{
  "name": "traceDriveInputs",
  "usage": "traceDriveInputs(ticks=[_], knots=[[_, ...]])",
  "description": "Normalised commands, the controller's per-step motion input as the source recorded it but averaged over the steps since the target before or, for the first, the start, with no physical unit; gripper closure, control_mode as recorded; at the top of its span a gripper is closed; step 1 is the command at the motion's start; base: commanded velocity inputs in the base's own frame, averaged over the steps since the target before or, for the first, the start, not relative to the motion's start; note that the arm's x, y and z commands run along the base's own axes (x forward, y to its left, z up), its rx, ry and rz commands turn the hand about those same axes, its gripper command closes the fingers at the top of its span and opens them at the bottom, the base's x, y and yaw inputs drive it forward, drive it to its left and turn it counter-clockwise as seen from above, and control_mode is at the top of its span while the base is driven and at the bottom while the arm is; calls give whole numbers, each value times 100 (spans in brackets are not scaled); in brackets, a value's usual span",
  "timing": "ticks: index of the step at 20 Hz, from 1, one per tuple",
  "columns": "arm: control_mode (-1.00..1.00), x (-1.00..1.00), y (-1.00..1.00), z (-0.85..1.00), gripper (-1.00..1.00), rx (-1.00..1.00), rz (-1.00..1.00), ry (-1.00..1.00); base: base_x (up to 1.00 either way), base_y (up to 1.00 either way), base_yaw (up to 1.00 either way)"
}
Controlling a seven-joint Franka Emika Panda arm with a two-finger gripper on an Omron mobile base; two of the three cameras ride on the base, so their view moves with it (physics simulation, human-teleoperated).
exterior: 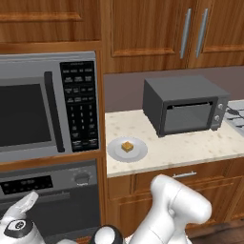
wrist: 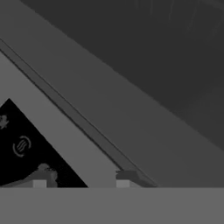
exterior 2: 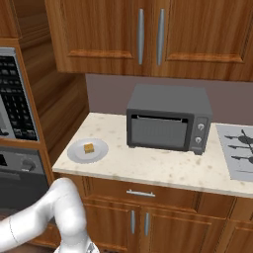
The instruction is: Take the baked cake out of the oven and place it on the plate for cooling. Then close the oven door.
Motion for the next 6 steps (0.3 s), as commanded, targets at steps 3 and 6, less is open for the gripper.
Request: traceDriveInputs(ticks=[3,6], knots=[[-100,50,12,-49,-100,-11,-10,-24,0,0,0],[-100,50,15,-58,-100,-12,-7,-42,0,0,0]])
